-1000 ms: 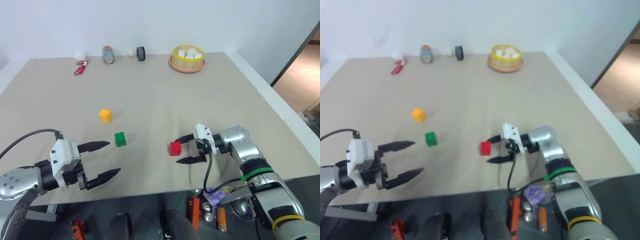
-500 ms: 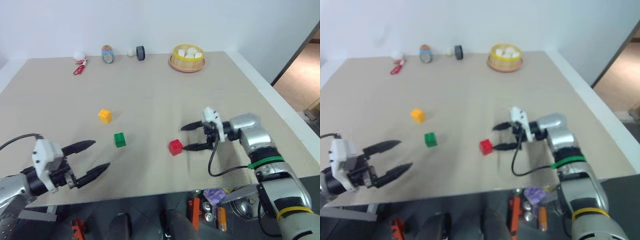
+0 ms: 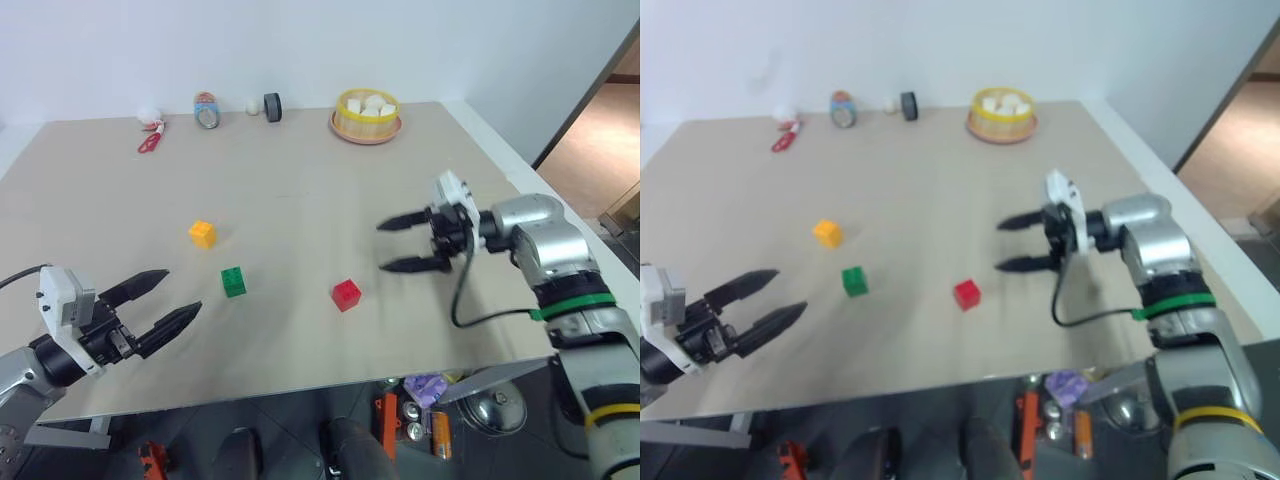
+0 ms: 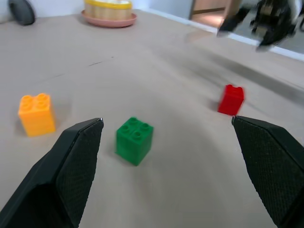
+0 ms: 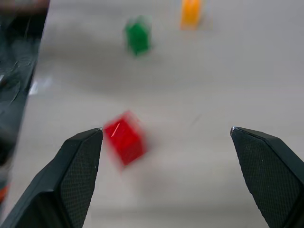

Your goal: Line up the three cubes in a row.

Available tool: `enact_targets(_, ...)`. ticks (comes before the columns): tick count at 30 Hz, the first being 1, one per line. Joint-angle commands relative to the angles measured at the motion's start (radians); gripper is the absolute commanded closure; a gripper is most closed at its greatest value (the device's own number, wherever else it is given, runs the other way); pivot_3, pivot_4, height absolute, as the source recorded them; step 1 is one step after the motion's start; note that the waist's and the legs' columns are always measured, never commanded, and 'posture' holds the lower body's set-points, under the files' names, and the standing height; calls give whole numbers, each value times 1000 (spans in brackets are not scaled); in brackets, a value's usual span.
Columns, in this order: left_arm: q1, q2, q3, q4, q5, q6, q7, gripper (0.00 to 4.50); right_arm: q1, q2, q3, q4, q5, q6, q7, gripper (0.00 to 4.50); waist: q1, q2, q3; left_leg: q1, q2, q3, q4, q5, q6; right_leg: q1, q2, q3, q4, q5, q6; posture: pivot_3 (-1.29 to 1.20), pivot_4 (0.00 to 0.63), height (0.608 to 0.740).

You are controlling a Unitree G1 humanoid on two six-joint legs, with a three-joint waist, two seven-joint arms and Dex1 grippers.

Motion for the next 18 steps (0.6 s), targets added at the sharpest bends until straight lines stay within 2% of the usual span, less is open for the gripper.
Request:
enact_targets(1, 22, -19, -26, 7, 44, -37, -9, 0, -6, -1, -72, -122, 68, 104, -1, 45, 6, 0, 0, 0, 0, 0, 0, 0, 0, 0, 0, 0, 0, 0, 0, 0, 150, 740)
enact_targets(7, 15, -34, -49, 8, 61, -50, -12, 0, 48, -15, -63, -171, 18, 106, 14, 45, 16, -1, 0, -2, 0, 1, 0, -5, -4, 0, -1, 0, -1, -4, -1, 0, 150, 740)
enact_targets(18, 3, -25, -56, 33, 76, -57, -44, 0, 69, -13, -84, -190, 18, 146, 17, 45, 12, -1, 0, -1, 1, 1, 0, -5, -4, -1, 0, 2, -1, -3, -1, 0, 150, 740)
